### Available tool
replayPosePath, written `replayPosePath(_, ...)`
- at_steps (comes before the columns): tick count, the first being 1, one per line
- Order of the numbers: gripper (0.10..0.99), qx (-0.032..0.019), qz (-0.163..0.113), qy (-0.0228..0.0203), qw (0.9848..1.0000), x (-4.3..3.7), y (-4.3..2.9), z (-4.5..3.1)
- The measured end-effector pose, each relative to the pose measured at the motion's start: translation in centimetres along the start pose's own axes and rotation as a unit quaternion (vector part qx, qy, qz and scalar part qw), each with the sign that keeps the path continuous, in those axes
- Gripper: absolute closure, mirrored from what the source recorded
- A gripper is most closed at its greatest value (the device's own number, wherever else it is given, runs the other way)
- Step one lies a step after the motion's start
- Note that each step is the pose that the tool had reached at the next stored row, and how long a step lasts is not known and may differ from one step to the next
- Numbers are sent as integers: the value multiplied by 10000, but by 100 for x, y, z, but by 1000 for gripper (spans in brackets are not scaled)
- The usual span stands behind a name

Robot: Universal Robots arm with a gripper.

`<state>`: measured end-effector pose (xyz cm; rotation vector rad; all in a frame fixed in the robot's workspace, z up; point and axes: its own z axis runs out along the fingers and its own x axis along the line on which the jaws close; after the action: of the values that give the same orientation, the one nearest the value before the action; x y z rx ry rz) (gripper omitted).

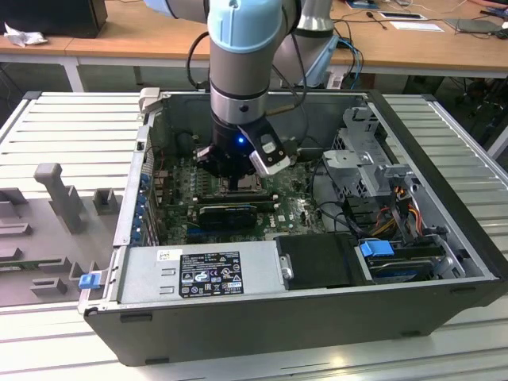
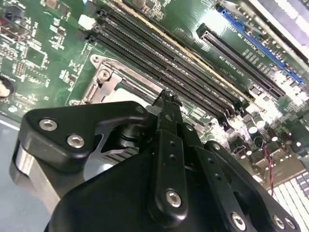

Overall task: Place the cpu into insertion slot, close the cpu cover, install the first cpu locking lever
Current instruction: 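Install the first cpu locking lever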

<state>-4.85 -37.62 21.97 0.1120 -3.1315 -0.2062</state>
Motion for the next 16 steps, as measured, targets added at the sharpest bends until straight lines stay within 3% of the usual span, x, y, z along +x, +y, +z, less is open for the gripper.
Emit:
replayPosePath(2,980,-39,-1,-2,10000,24,-5,20)
replayPosePath(3,980,-99,-2,-9,10000,45,-14,21)
replayPosePath(7,980,-236,-8,-18,9997,83,-62,15)
replayPosePath(8,980,-300,-18,-21,9995,93,-90,11)
replayPosePath(15,980,-485,-66,-31,9988,136,-190,-3)
replayPosePath(16,980,-540,-76,-35,9985,152,-207,-5)
